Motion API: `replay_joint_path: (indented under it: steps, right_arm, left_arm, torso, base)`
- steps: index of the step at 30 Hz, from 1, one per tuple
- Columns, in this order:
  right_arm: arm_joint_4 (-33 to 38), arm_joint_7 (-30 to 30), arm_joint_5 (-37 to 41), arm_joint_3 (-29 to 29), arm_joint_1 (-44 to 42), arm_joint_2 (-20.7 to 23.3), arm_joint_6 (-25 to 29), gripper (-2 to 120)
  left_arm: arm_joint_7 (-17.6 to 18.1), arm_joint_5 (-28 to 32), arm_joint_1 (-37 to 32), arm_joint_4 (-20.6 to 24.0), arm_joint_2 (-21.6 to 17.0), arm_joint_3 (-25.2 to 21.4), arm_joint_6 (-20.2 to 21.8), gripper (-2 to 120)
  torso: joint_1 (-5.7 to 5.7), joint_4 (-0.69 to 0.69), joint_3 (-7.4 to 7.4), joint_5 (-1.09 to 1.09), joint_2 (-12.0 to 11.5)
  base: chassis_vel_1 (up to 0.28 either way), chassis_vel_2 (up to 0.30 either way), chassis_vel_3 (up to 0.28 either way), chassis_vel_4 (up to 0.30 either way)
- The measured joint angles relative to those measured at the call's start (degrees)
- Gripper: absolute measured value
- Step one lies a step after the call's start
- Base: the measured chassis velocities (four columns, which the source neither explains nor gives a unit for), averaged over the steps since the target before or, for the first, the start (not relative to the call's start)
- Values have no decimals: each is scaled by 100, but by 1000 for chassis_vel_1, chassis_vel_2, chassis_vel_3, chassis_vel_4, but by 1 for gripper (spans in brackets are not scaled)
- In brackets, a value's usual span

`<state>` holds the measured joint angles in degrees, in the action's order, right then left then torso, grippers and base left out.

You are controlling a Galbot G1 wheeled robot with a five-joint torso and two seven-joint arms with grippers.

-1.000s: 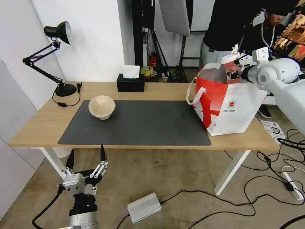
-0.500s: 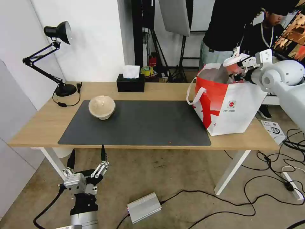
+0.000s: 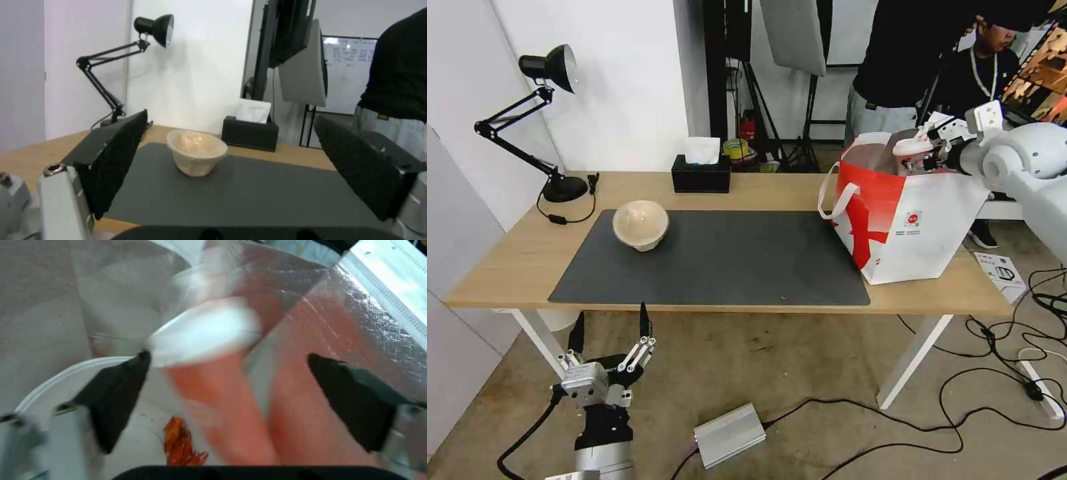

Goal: Pick up the trash from the table and place it into the takeout bag.

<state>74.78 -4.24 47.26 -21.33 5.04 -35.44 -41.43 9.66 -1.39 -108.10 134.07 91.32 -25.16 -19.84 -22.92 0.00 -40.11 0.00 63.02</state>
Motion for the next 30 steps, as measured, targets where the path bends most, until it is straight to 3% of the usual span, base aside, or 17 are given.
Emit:
replay_joint_path:
  steps: [6,30]
  right_arm:
    - [-32,-68,-57,-51,49,17,0,100]
    - [100,-52,-18,-26,65,160,1,100]
  left_arm:
    - [-1,-2,-42,1,0,-7,-6,100]
    - [-1,45,-16,-11,-5,-27,-21,100]
  torso:
    - [0,0,0,0,0]
    - [0,0,0,0,0]
  base:
    - [0,0,0,0]
    - [0,0,0,0]
